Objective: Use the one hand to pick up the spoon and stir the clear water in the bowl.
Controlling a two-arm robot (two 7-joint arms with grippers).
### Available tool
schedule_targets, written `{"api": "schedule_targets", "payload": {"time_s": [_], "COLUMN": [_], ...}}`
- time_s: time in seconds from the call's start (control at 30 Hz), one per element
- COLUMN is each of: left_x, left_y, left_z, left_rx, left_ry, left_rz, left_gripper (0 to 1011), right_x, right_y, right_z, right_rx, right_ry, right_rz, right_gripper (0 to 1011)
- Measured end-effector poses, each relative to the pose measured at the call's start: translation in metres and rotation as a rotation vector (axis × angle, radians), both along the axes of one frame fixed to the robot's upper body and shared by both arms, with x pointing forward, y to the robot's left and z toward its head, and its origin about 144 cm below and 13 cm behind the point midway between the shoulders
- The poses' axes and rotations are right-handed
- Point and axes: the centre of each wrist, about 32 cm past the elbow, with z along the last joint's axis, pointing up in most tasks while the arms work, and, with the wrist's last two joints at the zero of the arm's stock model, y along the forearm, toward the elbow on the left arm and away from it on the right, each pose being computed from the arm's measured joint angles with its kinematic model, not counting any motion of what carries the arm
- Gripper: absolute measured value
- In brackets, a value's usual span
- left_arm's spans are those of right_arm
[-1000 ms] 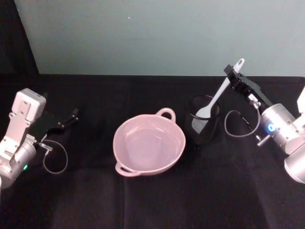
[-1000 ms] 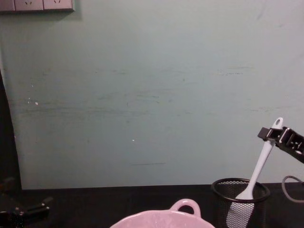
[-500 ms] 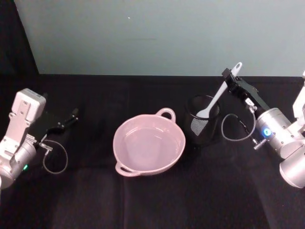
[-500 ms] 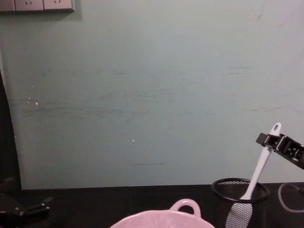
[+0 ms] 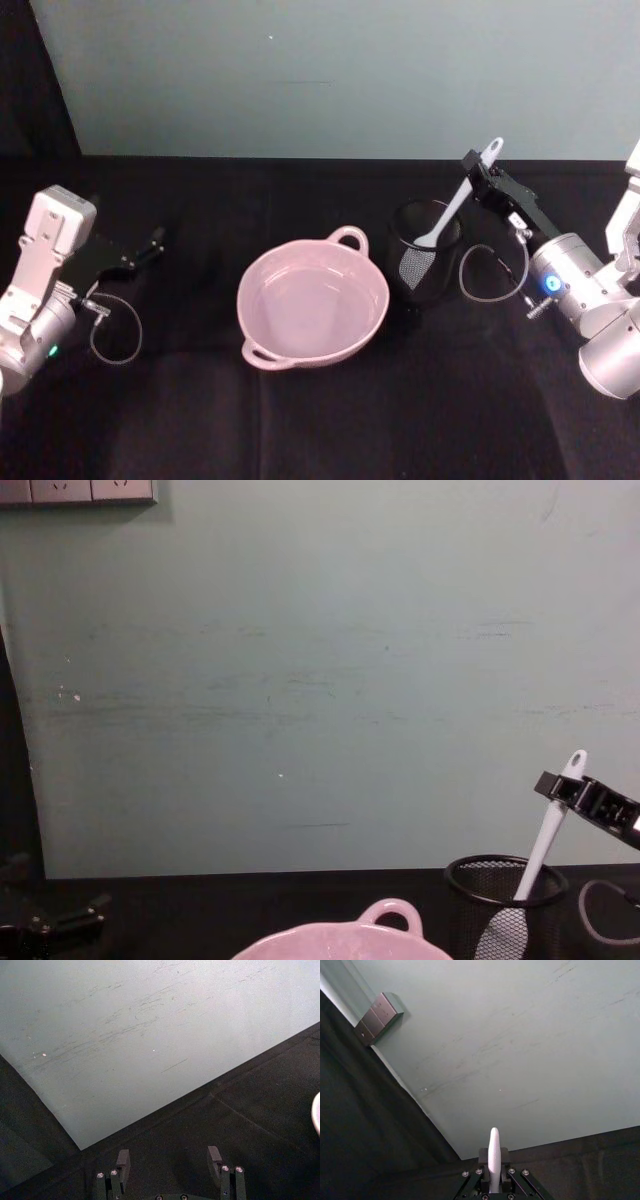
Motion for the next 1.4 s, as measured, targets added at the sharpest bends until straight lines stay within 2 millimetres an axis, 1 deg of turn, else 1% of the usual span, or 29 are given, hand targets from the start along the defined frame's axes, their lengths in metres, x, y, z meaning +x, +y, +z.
{"api": "schedule_targets", "payload": {"time_s": [0.47, 0.57, 0.6, 0.63, 0.77, 0.8, 0.87, 0.93, 1.0, 1.03, 1.07, 1.13, 1.17, 1.2, 1.27, 1.33, 1.37, 1.4], "left_x": [0.0, 0.0, 0.0, 0.0, 0.0, 0.0, 0.0, 0.0, 0.0, 0.0, 0.0, 0.0, 0.0, 0.0, 0.0, 0.0, 0.0, 0.0], "left_y": [0.0, 0.0, 0.0, 0.0, 0.0, 0.0, 0.0, 0.0, 0.0, 0.0, 0.0, 0.0, 0.0, 0.0, 0.0, 0.0, 0.0, 0.0], "left_z": [0.0, 0.0, 0.0, 0.0, 0.0, 0.0, 0.0, 0.0, 0.0, 0.0, 0.0, 0.0, 0.0, 0.0, 0.0, 0.0, 0.0, 0.0], "left_rx": [0.0, 0.0, 0.0, 0.0, 0.0, 0.0, 0.0, 0.0, 0.0, 0.0, 0.0, 0.0, 0.0, 0.0, 0.0, 0.0, 0.0, 0.0], "left_ry": [0.0, 0.0, 0.0, 0.0, 0.0, 0.0, 0.0, 0.0, 0.0, 0.0, 0.0, 0.0, 0.0, 0.0, 0.0, 0.0, 0.0, 0.0], "left_rz": [0.0, 0.0, 0.0, 0.0, 0.0, 0.0, 0.0, 0.0, 0.0, 0.0, 0.0, 0.0, 0.0, 0.0, 0.0, 0.0, 0.0, 0.0], "left_gripper": [1011, 1011, 1011, 1011, 1011, 1011, 1011, 1011, 1011, 1011, 1011, 1011, 1011, 1011, 1011, 1011, 1011, 1011], "right_x": [0.0008, 0.0008, 0.0008, 0.0008, 0.0009, 0.0009, 0.0009, 0.0009, 0.0008, 0.0009, 0.0009, 0.0009, 0.0009, 0.0009, 0.0009, 0.0009, 0.0009, 0.0015], "right_y": [0.0017, 0.0017, 0.0017, 0.0017, 0.0017, 0.0017, 0.0018, 0.0018, 0.0018, 0.0018, 0.0017, 0.0017, 0.0017, 0.0017, 0.0017, 0.0017, 0.0017, 0.001], "right_z": [-0.002, -0.0019, -0.0019, -0.0019, -0.0017, -0.0017, -0.0017, -0.0016, -0.0016, -0.0016, -0.0016, -0.0015, -0.0015, -0.0015, -0.0014, -0.0014, -0.0014, -0.002], "right_rx": [-0.005, -0.004, -0.004, -0.004, -0.003, -0.003, -0.003, -0.003, -0.003, -0.003, -0.003, -0.003, -0.003, -0.003, -0.003, -0.003, -0.003, -0.005], "right_ry": [0.006, 0.006, 0.006, 0.006, 0.006, 0.006, 0.006, 0.006, 0.006, 0.006, 0.006, 0.006, 0.006, 0.006, 0.006, 0.006, 0.006, 0.004], "right_rz": [0.002, 0.002, 0.002, 0.002, 0.003, 0.003, 0.003, 0.003, 0.004, 0.004, 0.004, 0.004, 0.004, 0.004, 0.004, 0.004, 0.004, 0.003], "right_gripper": [121, 146, 197, 216, 353, 353, 450, 484, 570, 594, 654, 685, 715, 768, 811, 882, 882, 916]}}
